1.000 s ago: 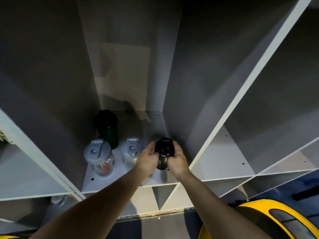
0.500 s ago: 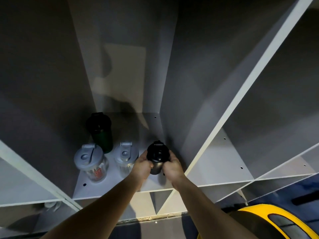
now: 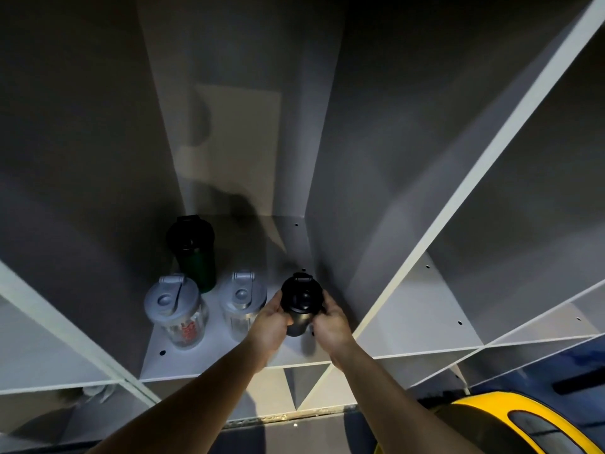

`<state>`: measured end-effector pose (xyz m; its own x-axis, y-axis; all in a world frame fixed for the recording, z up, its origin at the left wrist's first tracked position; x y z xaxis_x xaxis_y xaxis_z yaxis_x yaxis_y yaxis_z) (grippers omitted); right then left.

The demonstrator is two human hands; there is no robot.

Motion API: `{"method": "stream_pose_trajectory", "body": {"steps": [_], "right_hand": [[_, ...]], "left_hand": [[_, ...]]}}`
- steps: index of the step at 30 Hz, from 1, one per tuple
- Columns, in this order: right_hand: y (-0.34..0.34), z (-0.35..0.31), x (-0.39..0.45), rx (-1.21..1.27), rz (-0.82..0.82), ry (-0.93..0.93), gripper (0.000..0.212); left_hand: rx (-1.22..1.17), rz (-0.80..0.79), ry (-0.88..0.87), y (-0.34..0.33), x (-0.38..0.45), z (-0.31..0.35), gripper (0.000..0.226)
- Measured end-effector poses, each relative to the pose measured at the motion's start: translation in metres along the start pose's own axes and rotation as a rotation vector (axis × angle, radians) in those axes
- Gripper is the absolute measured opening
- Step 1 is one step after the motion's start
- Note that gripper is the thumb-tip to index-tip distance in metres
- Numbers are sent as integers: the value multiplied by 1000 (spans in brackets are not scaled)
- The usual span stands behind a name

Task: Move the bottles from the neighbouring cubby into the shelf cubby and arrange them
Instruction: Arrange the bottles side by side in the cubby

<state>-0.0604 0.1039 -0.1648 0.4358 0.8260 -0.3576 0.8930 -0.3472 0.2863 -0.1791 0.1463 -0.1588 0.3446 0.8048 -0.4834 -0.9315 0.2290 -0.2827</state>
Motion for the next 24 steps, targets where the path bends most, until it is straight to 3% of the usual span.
{"method": "stream_pose_trajectory", "body": {"steps": [6, 11, 24], "right_hand": [[2, 0, 1, 35, 34, -5, 47], [2, 10, 4, -2, 19, -2, 58], [5, 4, -1, -50, 14, 1, 60]], "left_hand": [[-20, -14, -3, 0, 3, -3, 57], [18, -58, -21, -1, 4, -4, 65], [66, -36, -1, -2, -2, 1, 55]]}}
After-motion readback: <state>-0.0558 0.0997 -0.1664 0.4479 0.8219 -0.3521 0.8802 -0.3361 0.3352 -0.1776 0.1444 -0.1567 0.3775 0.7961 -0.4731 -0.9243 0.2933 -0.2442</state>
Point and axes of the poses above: each hand's wrist, its own x-axis towards the middle knuckle, its own y-axis out of the back of the hand, z = x × y, the point moved 4 cm from there along x, towards the middle knuckle, and after that the axes turned 4 degrees about y, right-handed, at the moved point
